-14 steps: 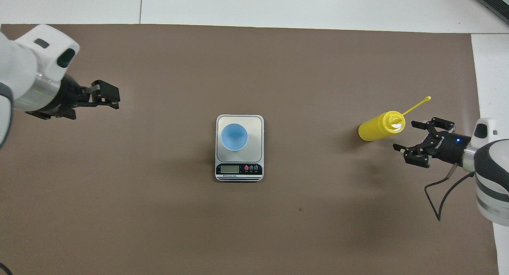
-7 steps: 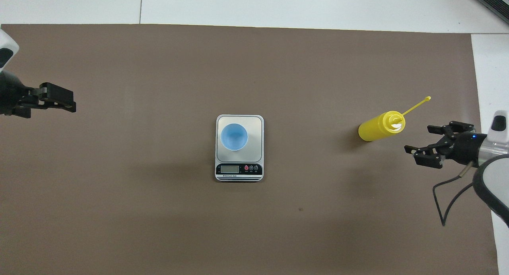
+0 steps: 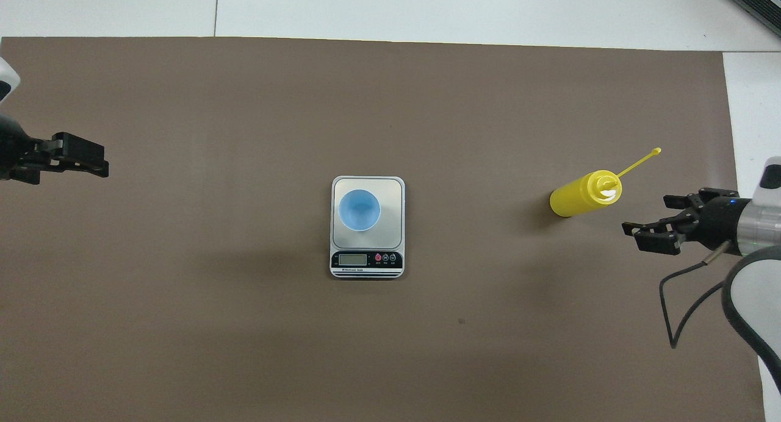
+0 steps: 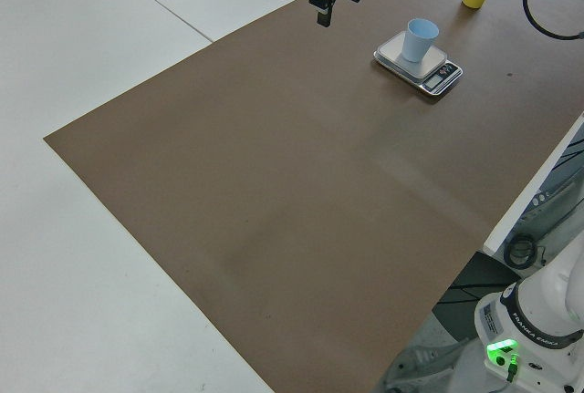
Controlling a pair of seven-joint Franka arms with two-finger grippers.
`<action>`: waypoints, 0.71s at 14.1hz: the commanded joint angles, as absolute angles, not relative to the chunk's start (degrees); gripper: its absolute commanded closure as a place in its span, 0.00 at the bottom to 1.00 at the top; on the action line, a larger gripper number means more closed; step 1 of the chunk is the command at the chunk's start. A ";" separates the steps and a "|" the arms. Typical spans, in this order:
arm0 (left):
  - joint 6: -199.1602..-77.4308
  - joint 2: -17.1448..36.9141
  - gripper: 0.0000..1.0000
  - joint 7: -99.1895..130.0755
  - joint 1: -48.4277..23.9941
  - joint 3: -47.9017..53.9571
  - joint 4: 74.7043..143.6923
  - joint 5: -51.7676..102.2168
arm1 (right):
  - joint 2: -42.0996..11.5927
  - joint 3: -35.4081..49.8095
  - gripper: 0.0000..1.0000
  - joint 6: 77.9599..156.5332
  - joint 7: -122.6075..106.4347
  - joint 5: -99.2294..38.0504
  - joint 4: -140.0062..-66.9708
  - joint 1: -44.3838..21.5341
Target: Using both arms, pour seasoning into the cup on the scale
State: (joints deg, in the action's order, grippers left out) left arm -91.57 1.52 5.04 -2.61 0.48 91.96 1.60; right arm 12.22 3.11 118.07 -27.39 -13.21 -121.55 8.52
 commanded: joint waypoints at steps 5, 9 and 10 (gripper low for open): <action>-91.93 -2.81 0.00 4.83 -2.29 0.62 97.56 2.37 | 9.85 3.78 0.00 109.09 1.38 0.60 -110.41 3.96; -92.28 -2.72 0.00 4.75 -1.85 0.44 97.56 2.37 | 5.36 3.78 0.00 100.46 6.94 0.97 -100.20 3.96; -92.29 -2.81 0.00 4.75 -1.41 0.44 97.47 2.37 | 5.36 3.78 0.00 100.37 7.12 1.05 -99.76 3.87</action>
State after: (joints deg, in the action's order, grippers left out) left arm -91.56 -1.21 5.05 -2.53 0.42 95.90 1.60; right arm 8.07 3.36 102.53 5.20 -0.35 -103.88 3.45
